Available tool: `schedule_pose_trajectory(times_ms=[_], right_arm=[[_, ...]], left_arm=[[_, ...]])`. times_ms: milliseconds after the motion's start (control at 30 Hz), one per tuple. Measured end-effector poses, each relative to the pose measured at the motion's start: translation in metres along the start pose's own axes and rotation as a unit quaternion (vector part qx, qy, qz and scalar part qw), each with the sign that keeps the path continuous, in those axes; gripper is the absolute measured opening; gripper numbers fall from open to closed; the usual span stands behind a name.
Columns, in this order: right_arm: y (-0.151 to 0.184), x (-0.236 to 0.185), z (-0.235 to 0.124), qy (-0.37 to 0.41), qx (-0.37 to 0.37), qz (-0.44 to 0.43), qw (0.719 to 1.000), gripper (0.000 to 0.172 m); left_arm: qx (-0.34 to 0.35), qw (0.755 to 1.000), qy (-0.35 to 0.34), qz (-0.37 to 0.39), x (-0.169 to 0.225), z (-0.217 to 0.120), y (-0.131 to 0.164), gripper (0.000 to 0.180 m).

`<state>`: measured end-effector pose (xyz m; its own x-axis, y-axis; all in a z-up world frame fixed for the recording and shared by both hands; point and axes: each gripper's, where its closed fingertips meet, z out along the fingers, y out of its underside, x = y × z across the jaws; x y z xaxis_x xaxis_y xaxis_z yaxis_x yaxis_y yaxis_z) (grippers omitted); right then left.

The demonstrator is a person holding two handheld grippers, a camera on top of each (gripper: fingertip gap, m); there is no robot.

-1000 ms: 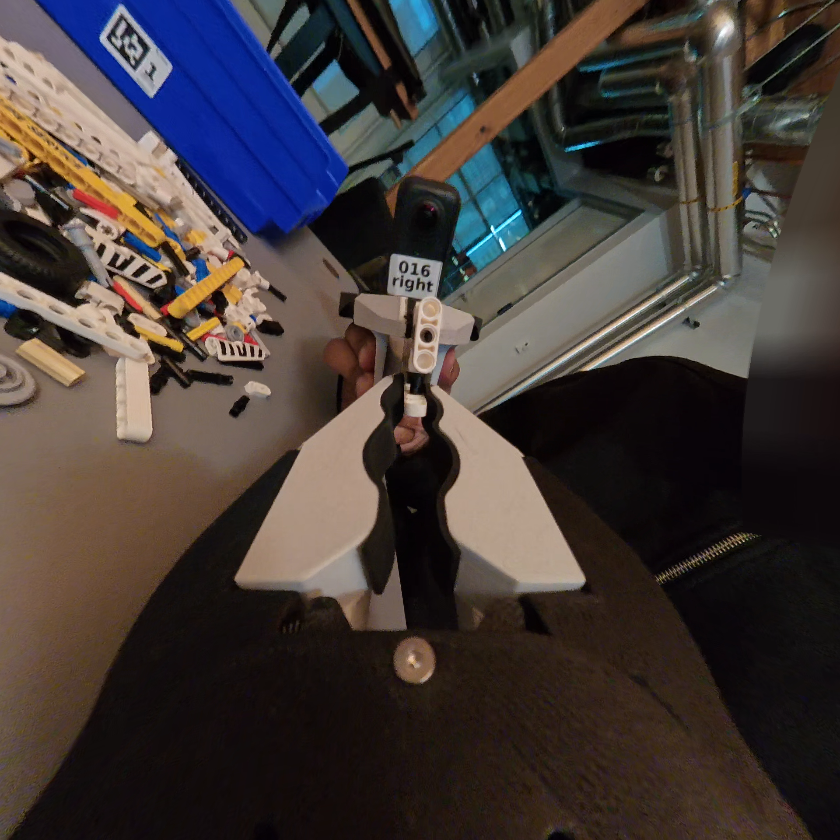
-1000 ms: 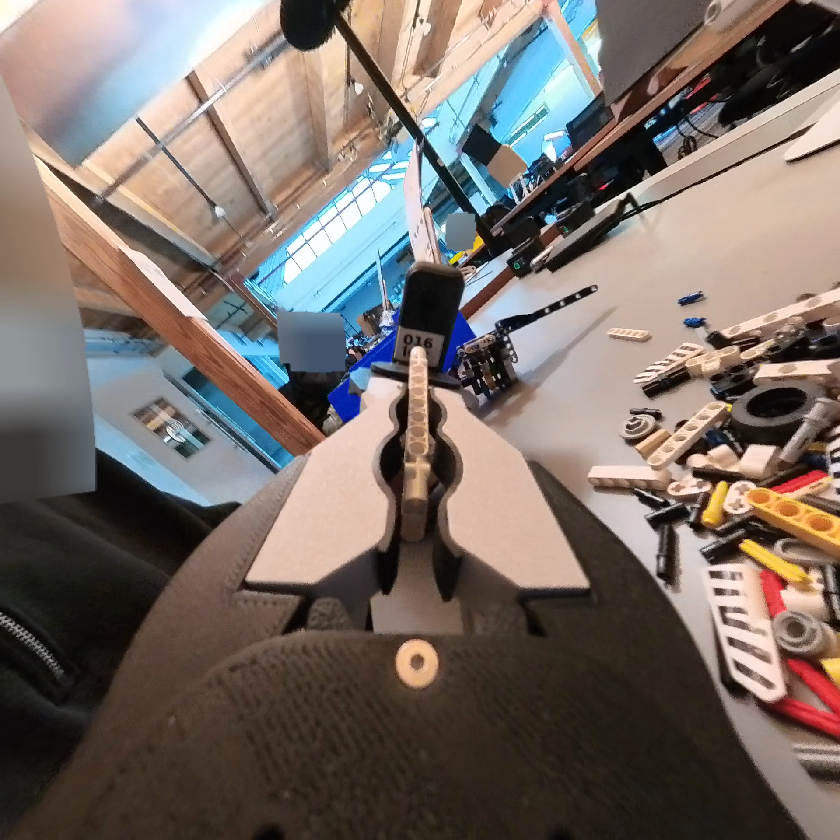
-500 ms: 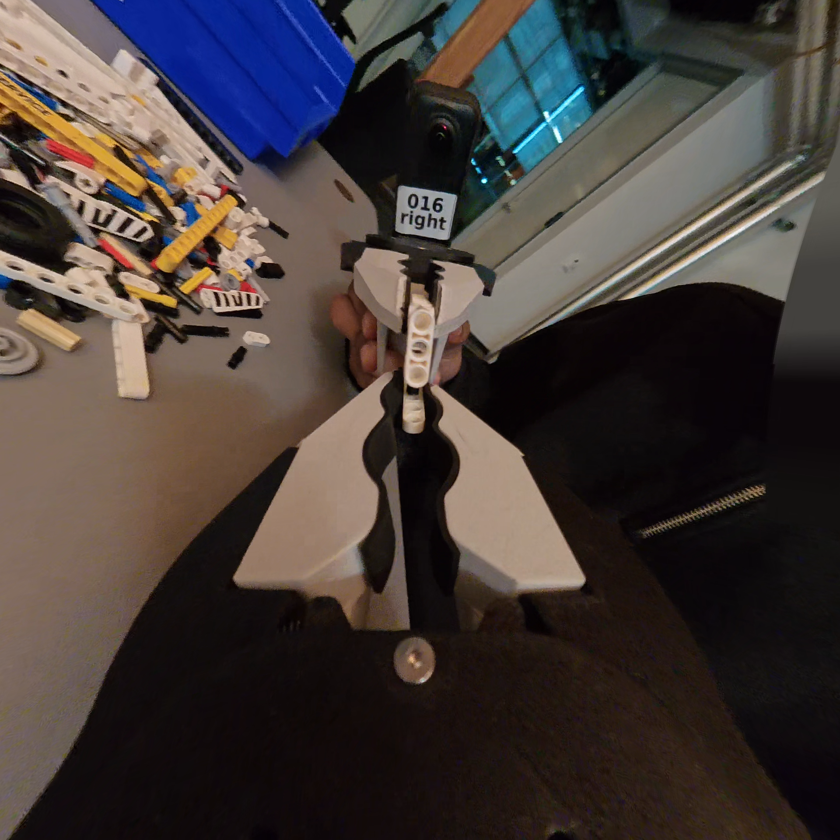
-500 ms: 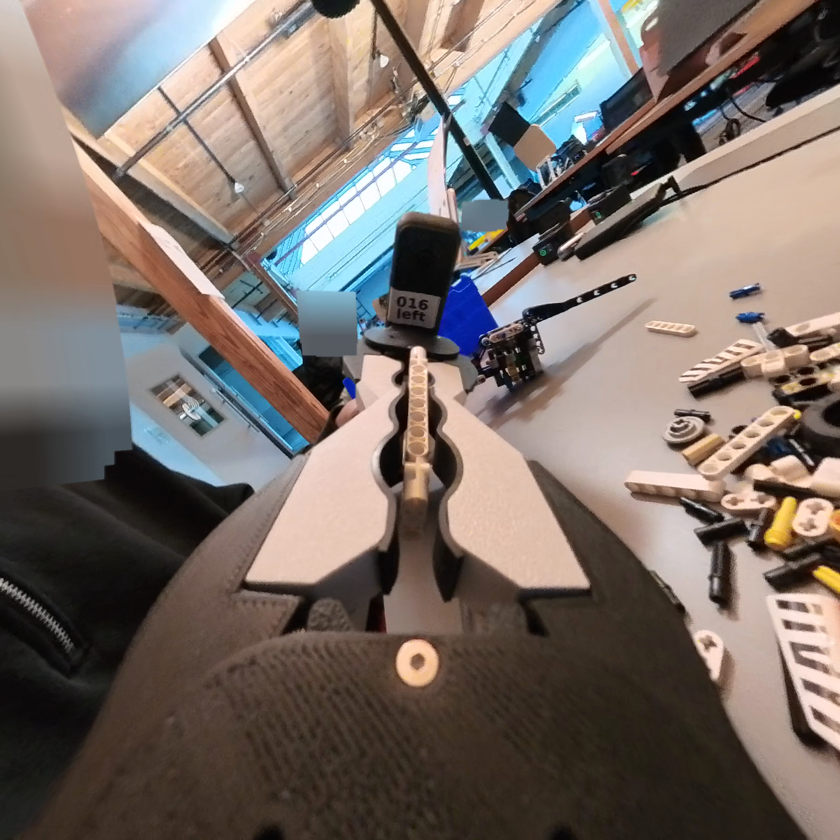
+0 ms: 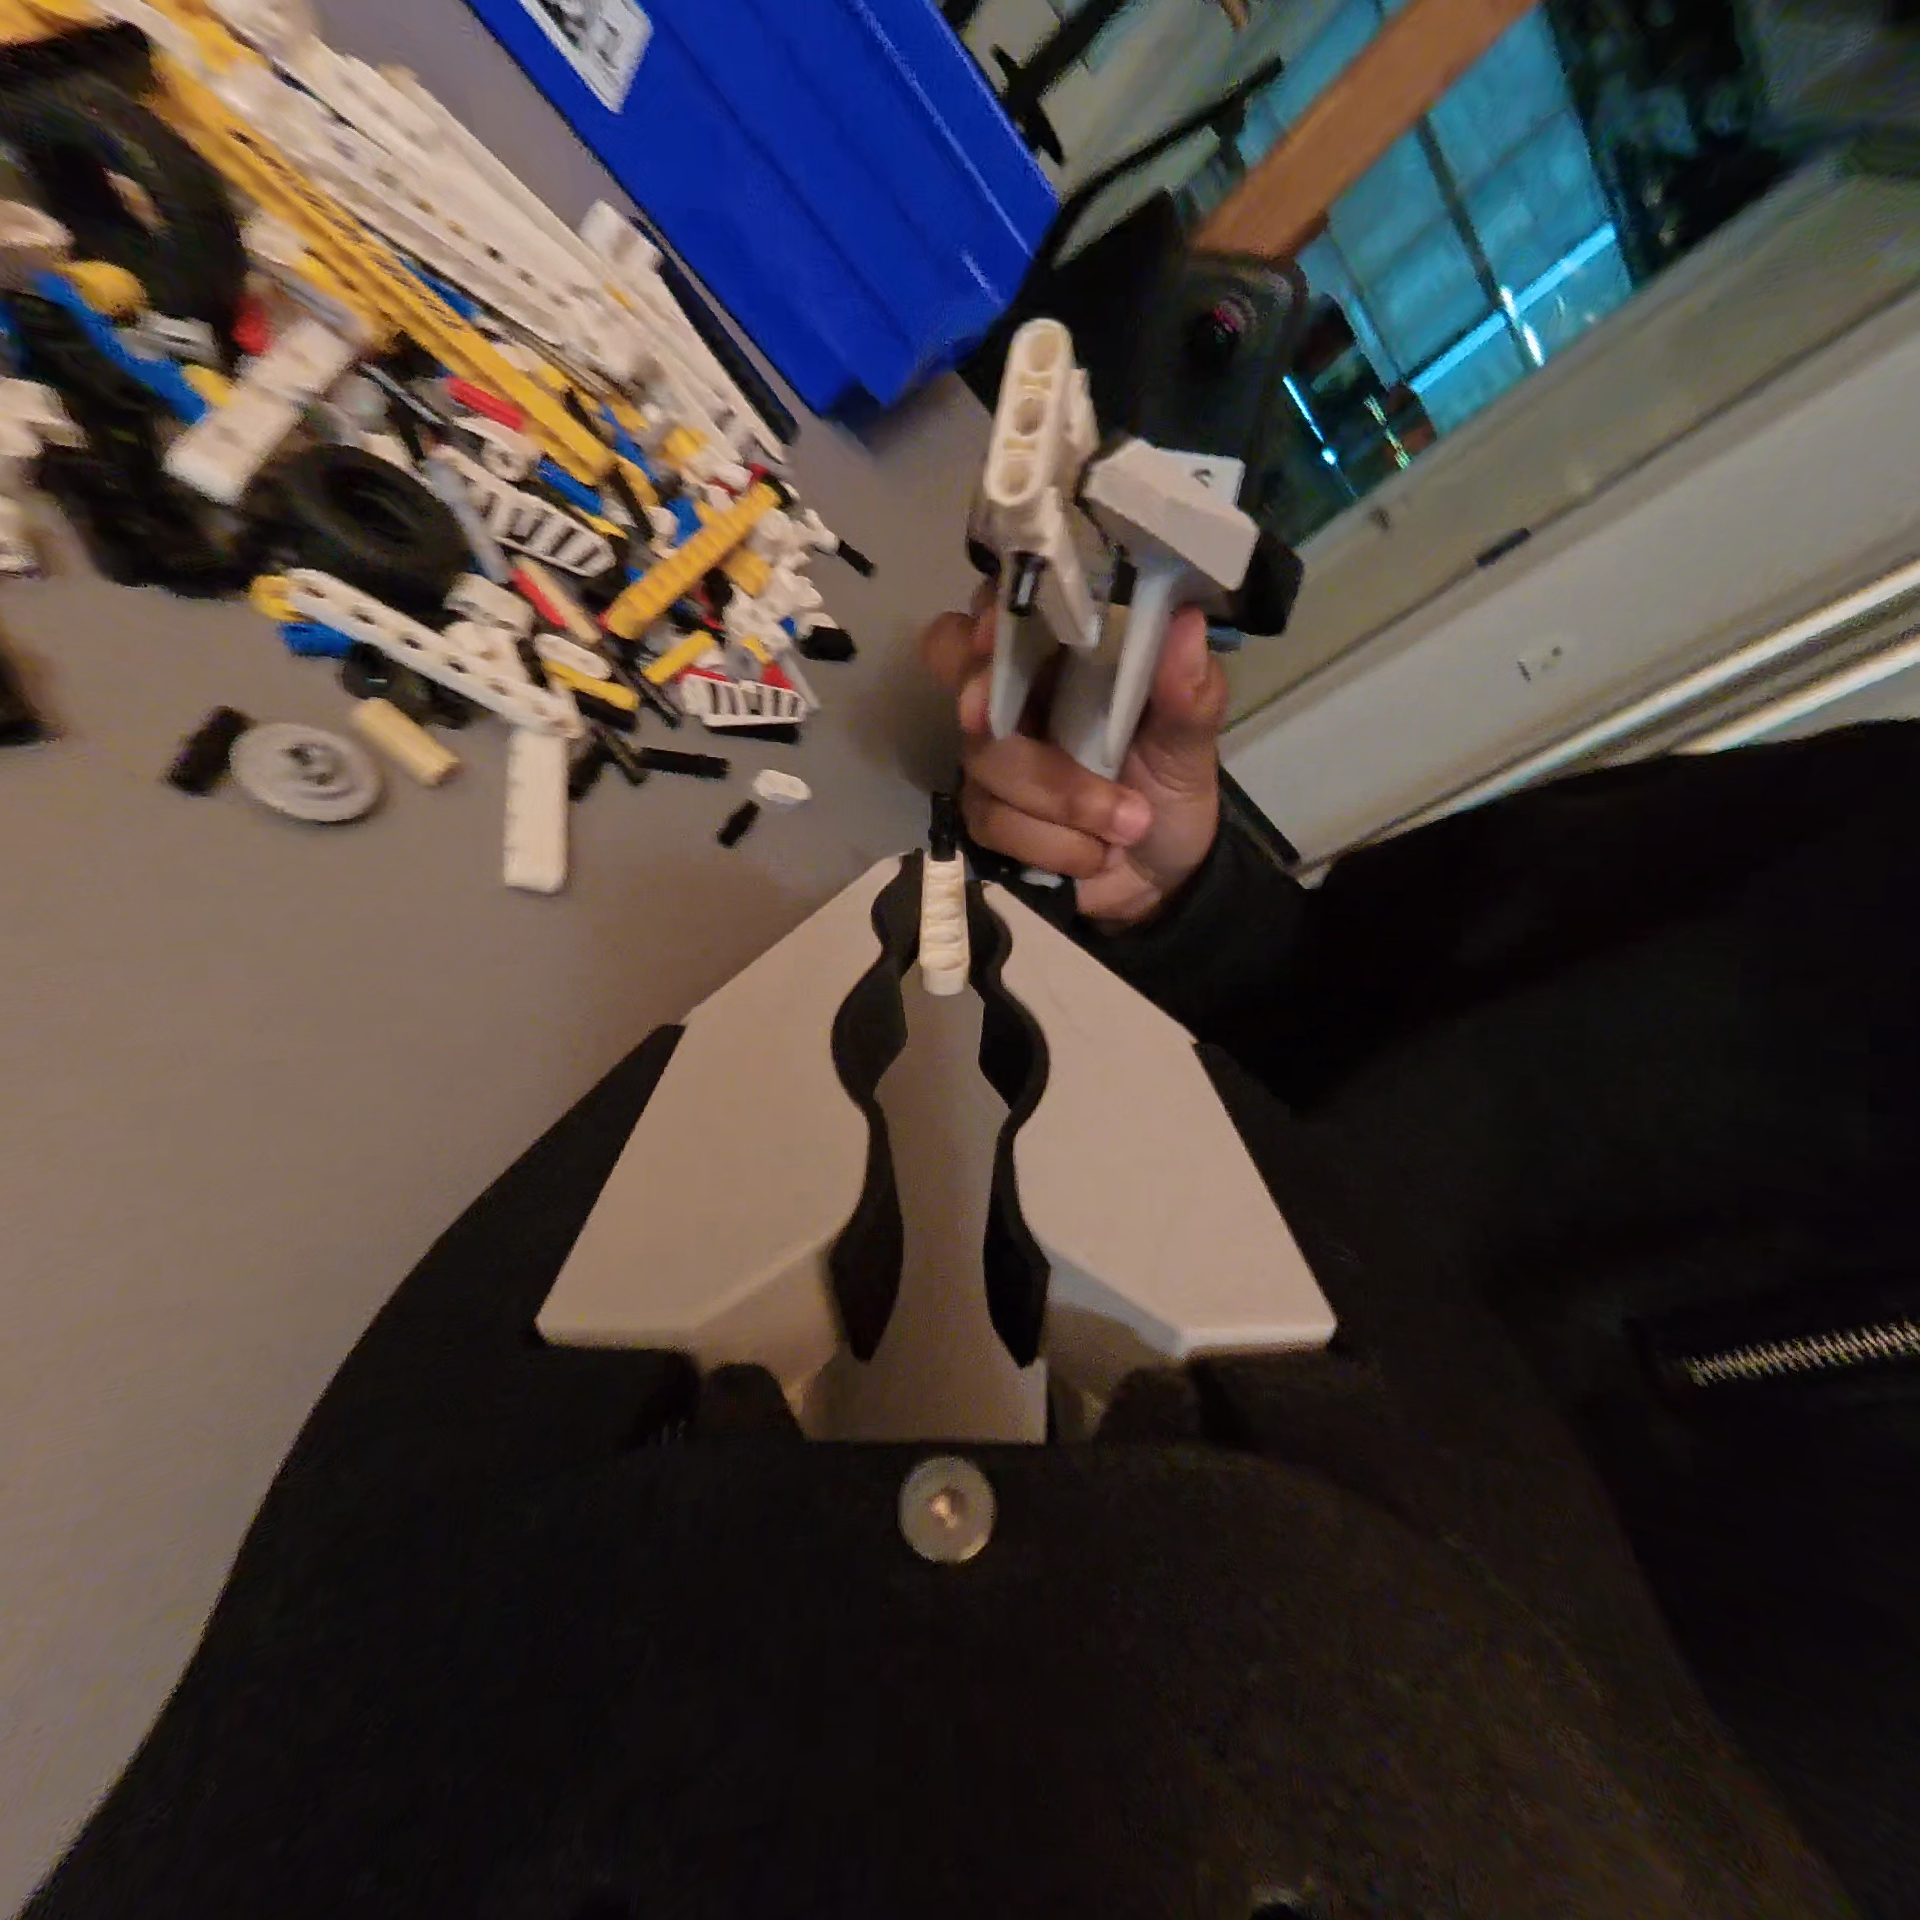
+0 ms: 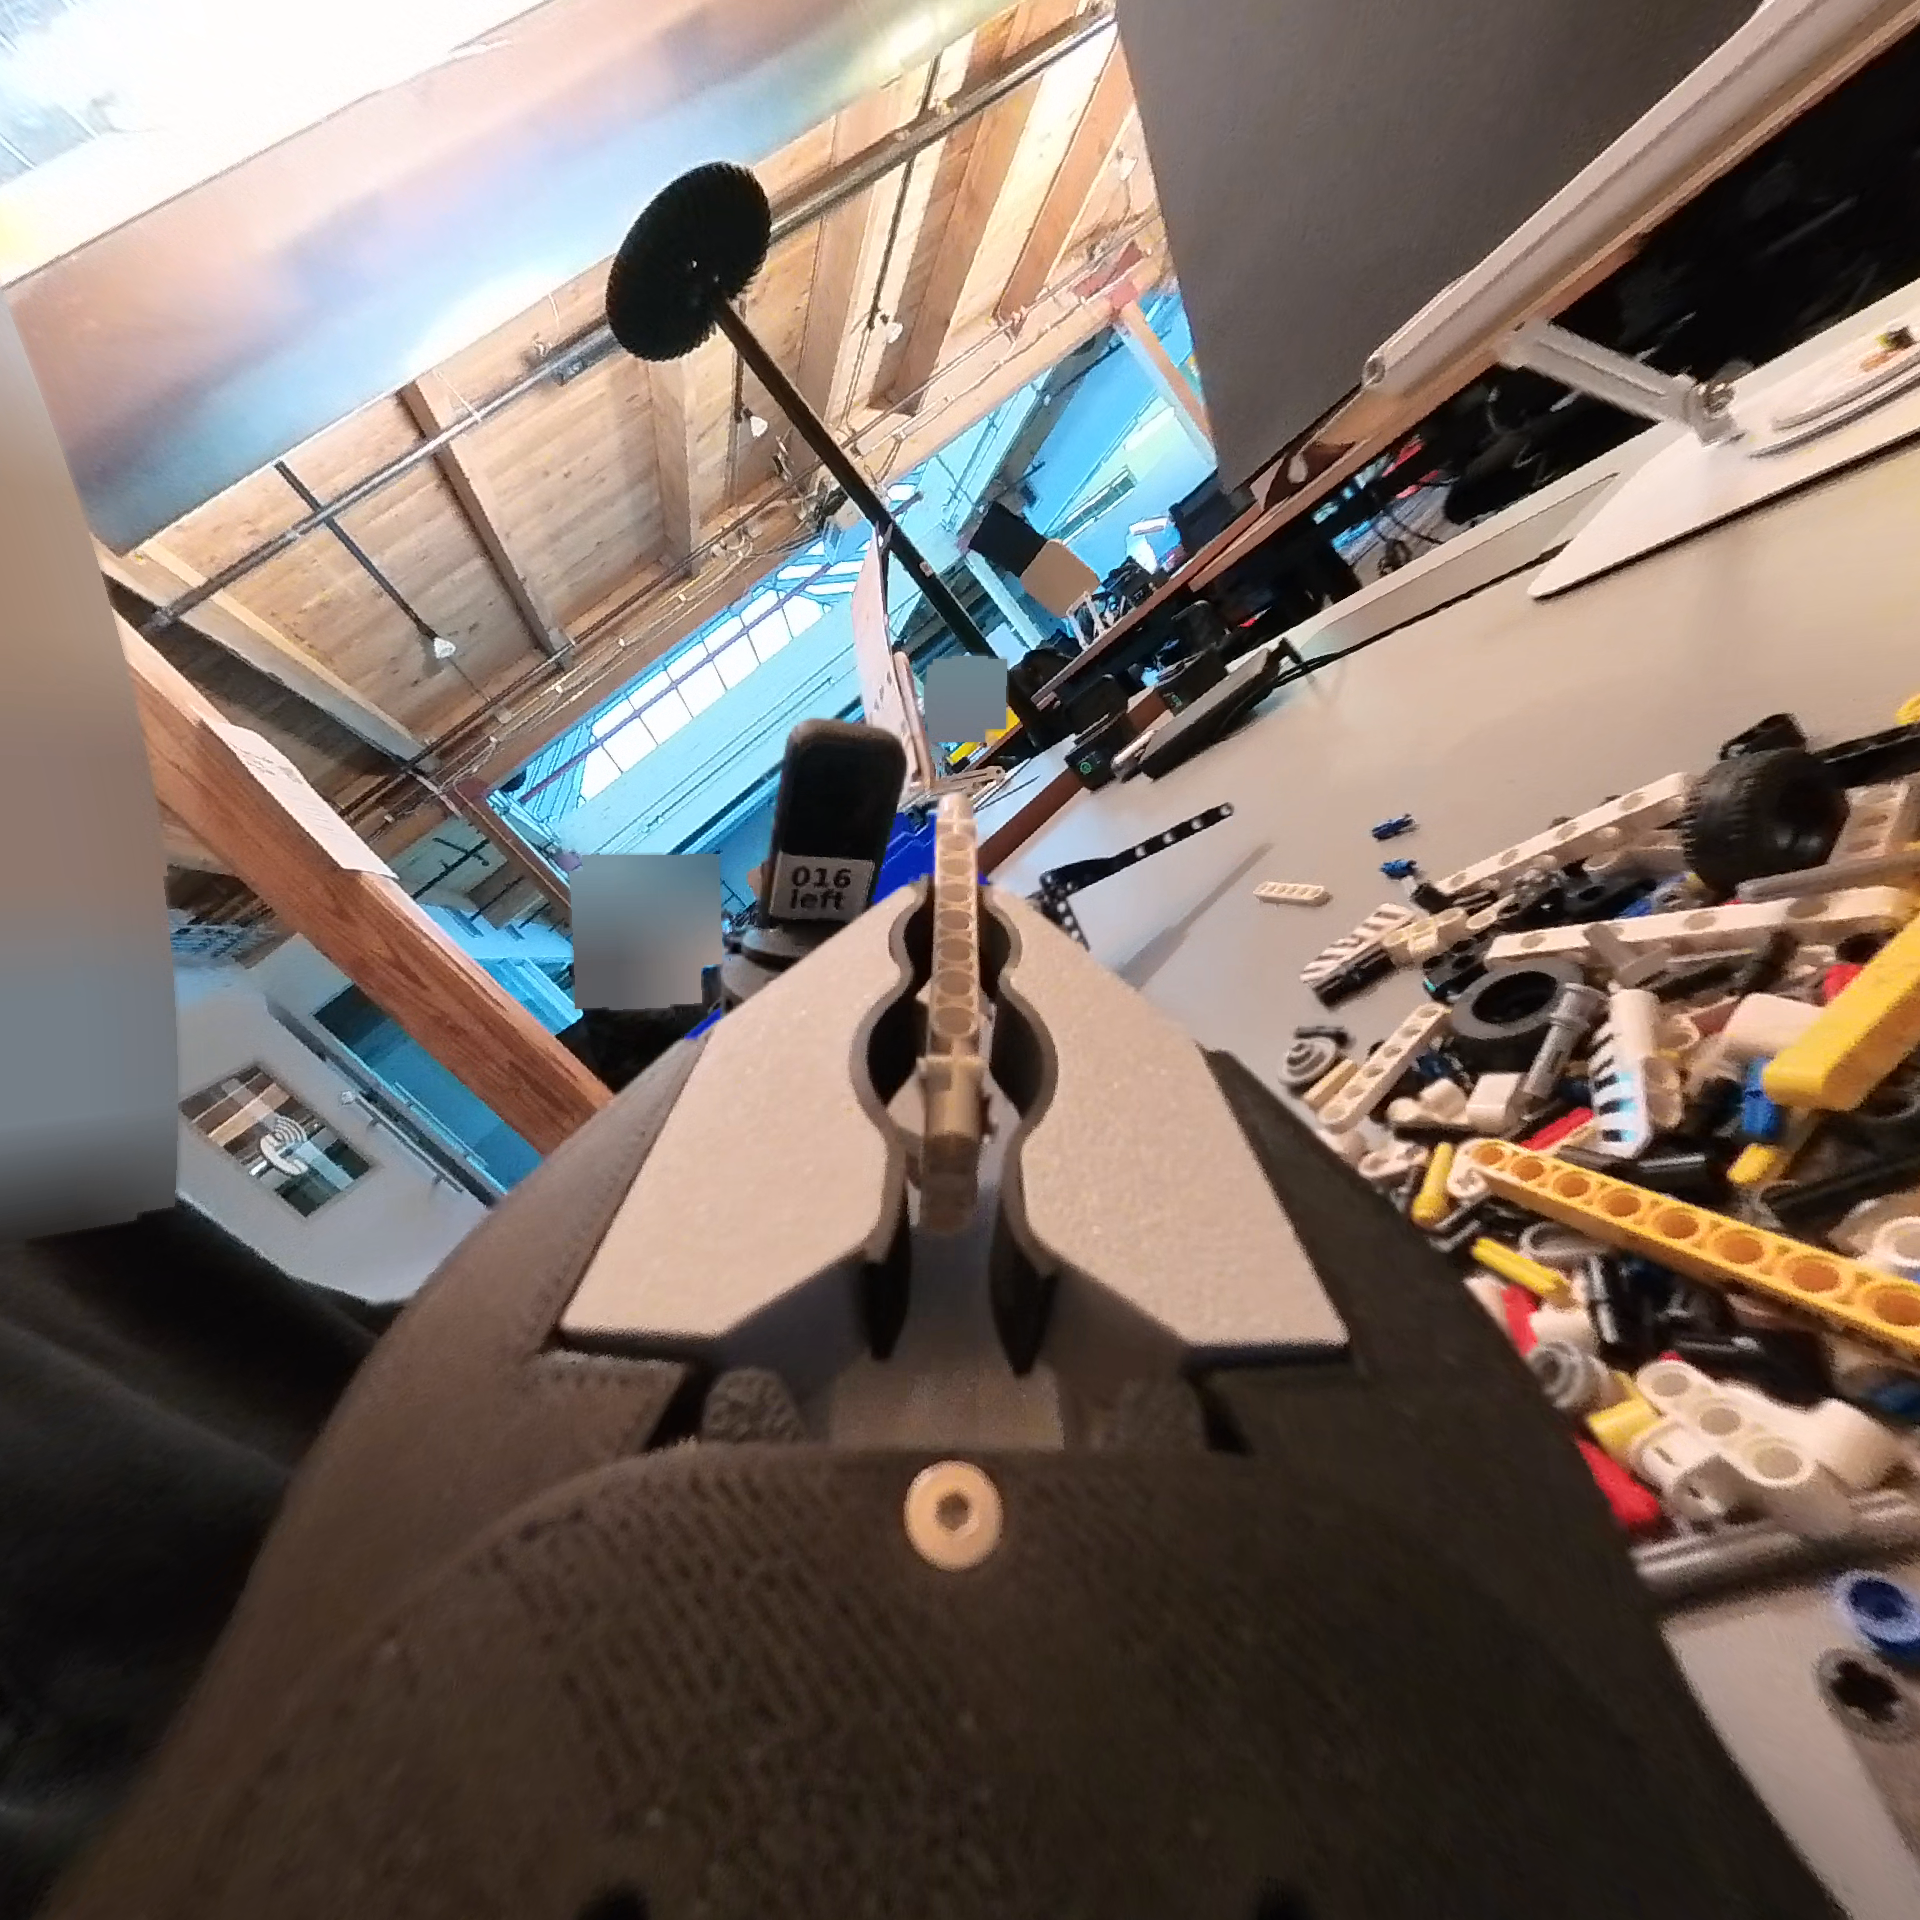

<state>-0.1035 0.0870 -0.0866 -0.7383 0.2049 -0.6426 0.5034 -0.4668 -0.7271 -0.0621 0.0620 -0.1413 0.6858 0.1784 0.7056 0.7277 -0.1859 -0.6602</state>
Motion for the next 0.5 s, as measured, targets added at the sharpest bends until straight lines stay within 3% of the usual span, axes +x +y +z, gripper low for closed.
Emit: schedule_pose_trajectory(times_ms=[200,500], right_arm=[[-0.008,0.007,-0.006,0.007,0.021,-0.002,1.0,0.003],[-0.007,0.004,-0.006,0.012,0.022,-0.021,0.999,0.003]], left_arm=[[0.02,0.997,-0.073,0.019,-0.024,-0.002,-0.006,0.006],[0.016,0.993,-0.113,0.04,-0.036,0.001,-0.006,0.006]])
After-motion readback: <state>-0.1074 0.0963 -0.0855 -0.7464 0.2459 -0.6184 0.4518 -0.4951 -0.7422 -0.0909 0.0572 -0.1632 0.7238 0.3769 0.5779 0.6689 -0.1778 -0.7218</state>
